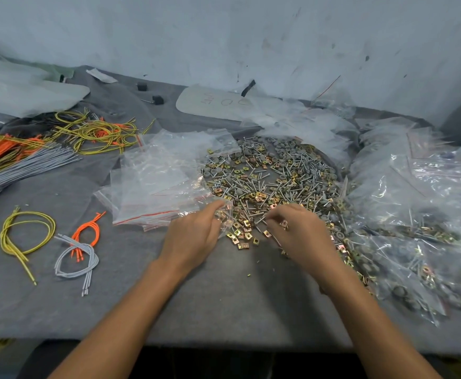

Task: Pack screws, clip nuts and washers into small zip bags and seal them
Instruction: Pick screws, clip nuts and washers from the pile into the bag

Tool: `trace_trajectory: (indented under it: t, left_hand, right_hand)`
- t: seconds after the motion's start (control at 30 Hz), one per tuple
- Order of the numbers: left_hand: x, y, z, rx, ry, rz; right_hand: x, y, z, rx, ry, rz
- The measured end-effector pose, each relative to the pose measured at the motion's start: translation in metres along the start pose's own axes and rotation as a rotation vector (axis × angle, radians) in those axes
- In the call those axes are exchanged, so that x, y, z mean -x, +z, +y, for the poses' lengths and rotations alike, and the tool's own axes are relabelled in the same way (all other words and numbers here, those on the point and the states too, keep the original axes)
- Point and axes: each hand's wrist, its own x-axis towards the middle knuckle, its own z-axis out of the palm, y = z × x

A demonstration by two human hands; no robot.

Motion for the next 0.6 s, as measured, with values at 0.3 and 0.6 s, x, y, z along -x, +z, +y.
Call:
trace_trajectory:
  t: [0.3,0.6]
  left_hand:
    - [0.0,-0.004,0.003,0.02,-0.03,-0.028]
    - [-0.001,-0.006,0.005,0.013,-0.05,-0.043]
  right_hand:
    - [-0.001,-0.012,0.032,0.292,0.173,-0.295]
    - [0.01,-0.013,0.034,0.19,0.127,-0.292]
